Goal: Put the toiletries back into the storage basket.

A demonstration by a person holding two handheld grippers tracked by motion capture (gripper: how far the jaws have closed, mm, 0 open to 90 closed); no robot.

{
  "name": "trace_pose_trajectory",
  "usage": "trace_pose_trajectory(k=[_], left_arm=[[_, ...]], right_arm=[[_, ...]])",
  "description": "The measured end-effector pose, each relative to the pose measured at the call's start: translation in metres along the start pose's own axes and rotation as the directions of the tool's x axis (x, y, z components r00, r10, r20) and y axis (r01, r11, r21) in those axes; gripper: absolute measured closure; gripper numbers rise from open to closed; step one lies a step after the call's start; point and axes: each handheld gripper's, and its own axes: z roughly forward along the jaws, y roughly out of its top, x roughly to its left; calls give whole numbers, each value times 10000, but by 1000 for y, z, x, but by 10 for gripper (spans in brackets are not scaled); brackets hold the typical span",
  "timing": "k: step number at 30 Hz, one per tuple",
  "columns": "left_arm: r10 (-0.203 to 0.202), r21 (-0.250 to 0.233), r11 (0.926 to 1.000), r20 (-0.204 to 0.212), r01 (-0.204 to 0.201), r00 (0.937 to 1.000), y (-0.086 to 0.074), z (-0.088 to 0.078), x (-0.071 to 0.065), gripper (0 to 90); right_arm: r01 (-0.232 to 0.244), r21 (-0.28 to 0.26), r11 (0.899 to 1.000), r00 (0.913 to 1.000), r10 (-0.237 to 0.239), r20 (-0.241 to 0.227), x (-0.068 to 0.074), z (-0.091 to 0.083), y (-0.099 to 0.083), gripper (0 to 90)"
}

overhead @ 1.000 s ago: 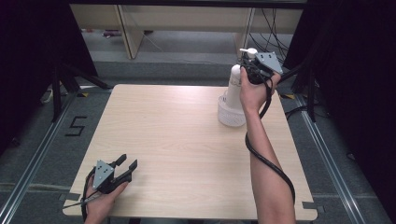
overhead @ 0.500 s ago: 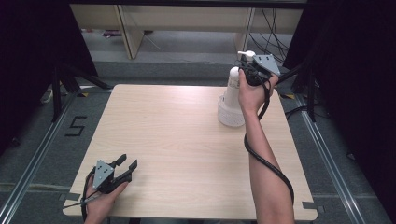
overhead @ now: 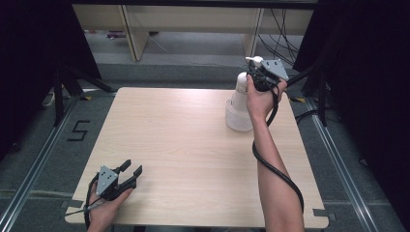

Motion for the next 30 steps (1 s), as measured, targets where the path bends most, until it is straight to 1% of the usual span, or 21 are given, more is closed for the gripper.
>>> trace_pose_trajectory(k=[4,5,7,9,13,14,15,17,18,19,20,21,22,23,24,25,30], left_arm=[[-7,1,10000,0,7,10000,0,0,0,479],[-7,0,10000,-1,7,10000,0,0,0,479],[-9,-4,10000,-2,9,10000,0,0,0,479],[-4,-5,10000,1,4,10000,0,0,0,478],[-3,-9,10000,0,3,10000,0,0,0,478],[-6,-4,10000,0,6,10000,0,0,0,478],[-7,-5,10000,1,7,10000,0,0,0,479],[-10,-3,10000,2,10,10000,0,0,0,478],[-4,-1,10000,2,4,10000,0,0,0,478],[-12,-5,10000,-1,12,10000,0,0,0,478],[-13,-1,10000,-3,13,10000,0,0,0,478],[-9,-4,10000,1,9,10000,0,0,0,478],[-21,-5,10000,-5,21,10000,0,0,0,479],[-10,-2,10000,2,10,10000,0,0,0,479],[-11,-5,10000,3,11,10000,0,0,0,478],[-16,-2,10000,2,16,10000,0,0,0,478],[-29,-12,10000,-4,29,10000,0,0,0,479]], right_arm=[[16,126,9999,10000,-16,-3,0,0,-2,601],[82,122,9999,10000,-82,3,-1,1,-2,600],[-24,164,9999,10000,23,47,0,1,-4,600],[25,223,9997,10000,-25,-18,0,1,-5,601],[104,264,9996,9999,-105,16,0,2,-9,600],[118,357,9993,9999,-117,-24,0,3,-9,601],[15,405,9992,10000,-16,38,0,2,-11,601],[143,402,9991,9999,-144,11,0,3,-13,601],[54,440,9990,10000,-54,-9,0,4,-14,600],[-3,487,9988,10000,-1,68,0,4,-15,600],[132,477,9988,9999,-133,4,-1,5,-16,600],[104,547,9984,9999,-107,61,-1,4,-17,601],[34,575,9983,10000,-35,15,0,5,-18,600],[199,533,9984,9998,-200,19,-1,5,-19,600],[-4,618,9981,10000,0,51,1,5,-20,600],[84,650,9979,10000,-86,28,0,5,-20,600],[182,731,9972,9998,-181,-13,1,7,-24,600]])
